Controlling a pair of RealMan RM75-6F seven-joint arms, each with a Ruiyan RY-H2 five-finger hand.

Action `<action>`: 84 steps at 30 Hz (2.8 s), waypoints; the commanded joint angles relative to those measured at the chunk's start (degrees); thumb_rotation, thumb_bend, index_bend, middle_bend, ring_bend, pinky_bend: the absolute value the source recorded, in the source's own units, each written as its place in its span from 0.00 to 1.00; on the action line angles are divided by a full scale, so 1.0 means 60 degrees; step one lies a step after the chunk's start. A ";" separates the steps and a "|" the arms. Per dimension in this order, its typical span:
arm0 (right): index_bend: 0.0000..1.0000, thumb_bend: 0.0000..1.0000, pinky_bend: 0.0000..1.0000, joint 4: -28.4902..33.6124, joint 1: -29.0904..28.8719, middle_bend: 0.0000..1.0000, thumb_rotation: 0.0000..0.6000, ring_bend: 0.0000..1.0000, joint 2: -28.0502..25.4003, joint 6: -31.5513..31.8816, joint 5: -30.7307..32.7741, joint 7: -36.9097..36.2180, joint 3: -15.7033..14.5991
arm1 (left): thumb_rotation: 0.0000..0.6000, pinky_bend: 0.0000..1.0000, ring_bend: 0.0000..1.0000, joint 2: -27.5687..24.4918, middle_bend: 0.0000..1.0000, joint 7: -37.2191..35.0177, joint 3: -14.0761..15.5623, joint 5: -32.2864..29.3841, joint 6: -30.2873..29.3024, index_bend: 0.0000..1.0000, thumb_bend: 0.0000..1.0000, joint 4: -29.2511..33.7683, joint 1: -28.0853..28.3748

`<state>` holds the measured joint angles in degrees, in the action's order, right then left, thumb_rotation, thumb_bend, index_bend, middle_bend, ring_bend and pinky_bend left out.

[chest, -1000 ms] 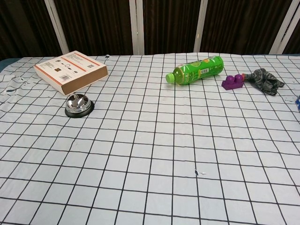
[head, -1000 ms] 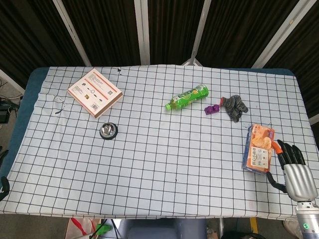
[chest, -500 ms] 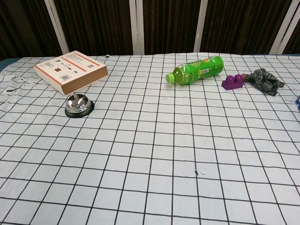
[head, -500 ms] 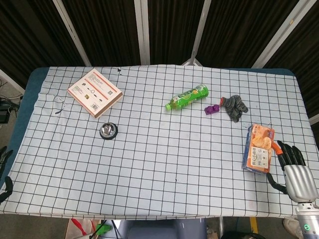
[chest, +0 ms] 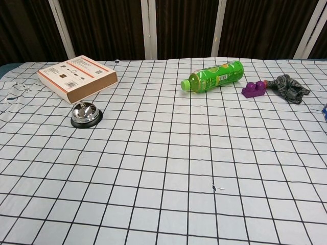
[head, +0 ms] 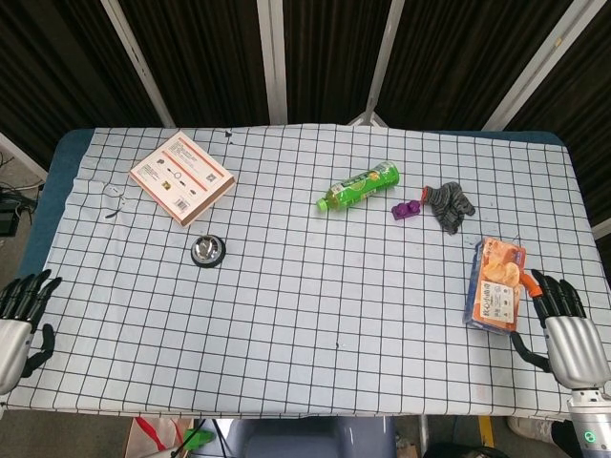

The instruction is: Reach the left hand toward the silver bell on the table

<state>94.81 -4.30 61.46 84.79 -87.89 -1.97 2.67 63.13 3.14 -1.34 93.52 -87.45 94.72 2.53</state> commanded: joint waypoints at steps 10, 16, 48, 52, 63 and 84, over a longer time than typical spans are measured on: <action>0.08 0.39 0.00 -0.0056 0.0005 0.00 1.00 0.00 -0.0043 -0.0041 0.0022 -0.0209 -0.0009 | 1.00 0.01 0.00 0.1840 0.00 0.0937 -0.1051 -0.0693 0.2337 0.00 0.93 -0.0926 0.2230; 0.08 0.39 0.00 -0.0089 0.0028 0.00 1.00 0.00 -0.0082 -0.0005 -0.0019 -0.0351 -0.0024 | 1.00 0.01 0.00 0.3021 0.00 0.1830 -0.1417 -0.1404 0.3243 0.00 0.93 -0.1657 0.3133; 0.08 0.39 0.00 -0.0317 0.0090 0.00 1.00 0.00 -0.0201 0.0053 0.0103 -0.0968 0.0046 | 1.00 0.01 0.00 0.6917 0.00 0.2564 -0.1933 -0.3301 0.5258 0.00 0.93 -0.5825 0.5472; 0.08 0.39 0.00 -0.0348 0.0110 0.00 1.00 0.00 -0.0222 0.0105 0.0077 -0.1065 0.0052 | 1.00 0.01 0.00 0.7226 0.00 0.2425 -0.1828 -0.3400 0.5433 0.00 0.93 -0.6399 0.5548; 0.08 0.39 0.00 -0.0380 0.0113 0.00 1.00 0.00 -0.0230 0.0114 0.0042 -0.1141 0.0049 | 1.00 0.00 0.00 0.7100 0.00 0.2240 -0.1674 -0.3015 0.4824 0.00 0.93 -0.6314 0.5573; 0.08 0.39 0.00 -0.0158 0.0068 0.00 1.00 0.00 -0.0128 0.0050 -0.0100 -0.0563 -0.0033 | 1.00 0.00 0.00 -0.0058 0.00 0.4852 0.0135 -0.1148 -0.0227 0.00 0.92 0.3107 0.1784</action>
<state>93.76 -3.88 60.58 85.06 -88.43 -5.70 2.48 68.73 31.31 -5.10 84.34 -83.91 110.38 18.87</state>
